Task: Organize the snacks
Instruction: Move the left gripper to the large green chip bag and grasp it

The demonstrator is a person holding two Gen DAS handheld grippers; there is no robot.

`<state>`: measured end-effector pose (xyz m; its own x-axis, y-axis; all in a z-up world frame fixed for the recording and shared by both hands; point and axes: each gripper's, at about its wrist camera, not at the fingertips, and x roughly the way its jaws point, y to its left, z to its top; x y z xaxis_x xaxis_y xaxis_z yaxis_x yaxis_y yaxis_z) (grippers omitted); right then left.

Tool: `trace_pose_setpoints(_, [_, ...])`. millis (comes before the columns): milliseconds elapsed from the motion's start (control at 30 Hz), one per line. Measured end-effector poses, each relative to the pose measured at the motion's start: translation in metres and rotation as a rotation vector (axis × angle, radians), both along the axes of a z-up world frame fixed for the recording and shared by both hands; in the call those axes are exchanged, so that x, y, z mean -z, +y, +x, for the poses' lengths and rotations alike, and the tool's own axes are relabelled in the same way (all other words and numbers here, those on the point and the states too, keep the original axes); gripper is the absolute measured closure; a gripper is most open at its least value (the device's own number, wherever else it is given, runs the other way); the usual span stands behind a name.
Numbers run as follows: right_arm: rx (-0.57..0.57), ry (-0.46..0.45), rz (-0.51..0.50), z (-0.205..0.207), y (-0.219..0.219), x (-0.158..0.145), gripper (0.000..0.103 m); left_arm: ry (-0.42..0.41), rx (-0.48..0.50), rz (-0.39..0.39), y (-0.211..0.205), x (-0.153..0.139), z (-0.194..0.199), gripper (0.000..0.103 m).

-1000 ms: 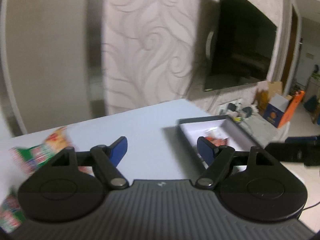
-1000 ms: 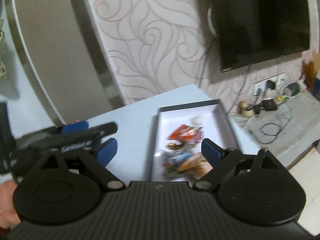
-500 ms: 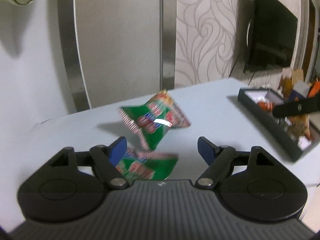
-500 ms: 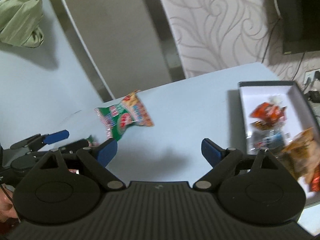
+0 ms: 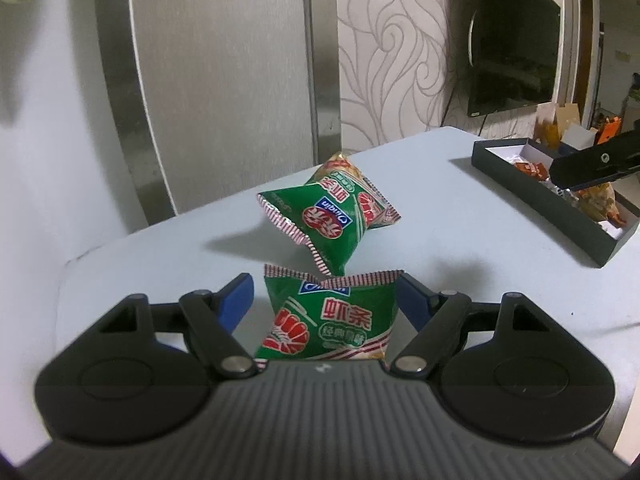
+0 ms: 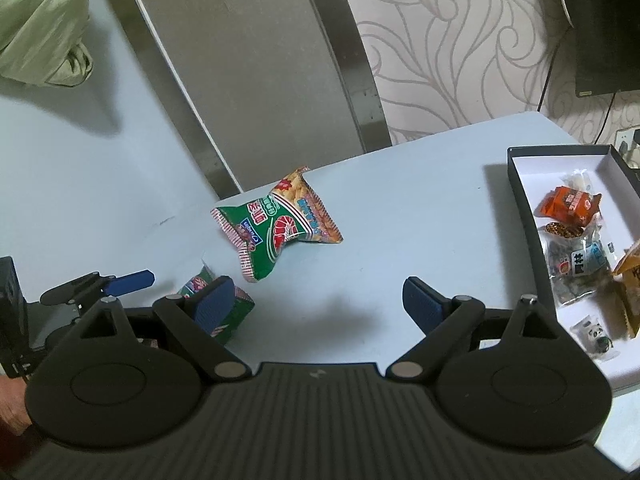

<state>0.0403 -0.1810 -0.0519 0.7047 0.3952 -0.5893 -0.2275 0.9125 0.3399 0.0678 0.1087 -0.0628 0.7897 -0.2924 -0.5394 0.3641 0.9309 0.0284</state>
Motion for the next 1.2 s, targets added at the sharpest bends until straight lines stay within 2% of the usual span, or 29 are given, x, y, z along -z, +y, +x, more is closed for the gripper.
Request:
trace_pose_setpoints(167, [-0.002,-0.001,-0.011,0.0,0.014,-0.001,0.009,0.008,0.023,-0.037,0.003,0.004,0.001,0.024])
trace_pose_setpoints(367, [0.015,0.015,-0.007,-0.005,0.03,0.001,0.009,-0.018,0.017,-0.02,0.009,0.001,0.003,0.024])
trace_pose_setpoints(567, [0.02,0.042,-0.014,-0.014,0.046,0.006,0.009,0.119,0.123,0.04,0.004,0.023,0.025,0.024])
trace_pose_setpoints(600, [0.017,0.045,-0.018,-0.014,0.048,0.006,0.009,0.121,0.131,0.063,0.002,0.026,0.027,0.021])
trace_pose_setpoints(633, [0.012,0.047,-0.022,-0.015,0.049,0.005,0.009,0.122,0.137,0.076,0.0,0.028,0.028,0.011])
trace_pose_setpoints(700, [0.005,0.044,-0.027,-0.014,0.05,0.003,0.009,0.14,0.144,0.087,-0.003,0.034,0.03,0.0])
trace_pose_setpoints(767, [-0.001,0.042,-0.029,-0.011,0.05,0.003,0.009,0.151,0.134,0.134,-0.008,0.044,0.031,0.0])
trace_pose_setpoints(867, [-0.006,0.037,-0.015,-0.001,0.048,0.003,0.009,0.143,0.12,0.162,-0.012,0.049,0.03,0.0])
trace_pose_setpoints(900, [-0.01,0.035,-0.012,0.003,0.049,0.004,0.009,0.139,0.113,0.167,-0.013,0.049,0.03,0.0])
trace_pose_setpoints(967, [-0.026,0.035,-0.014,0.014,0.053,0.005,0.009,0.124,0.11,0.157,-0.013,0.048,0.028,0.008])
trace_pose_setpoints(1033, [-0.068,0.022,-0.045,0.026,0.063,0.005,0.009,0.112,0.081,0.144,-0.011,0.046,0.026,0.024])
trace_pose_setpoints(1067, [-0.086,0.004,-0.075,0.031,0.069,0.004,0.009,0.109,0.068,0.125,-0.008,0.044,0.025,0.028])
trace_pose_setpoints(1200, [-0.147,-0.053,-0.121,0.062,0.089,0.001,0.009,0.129,0.046,0.075,-0.006,0.039,0.027,0.029])
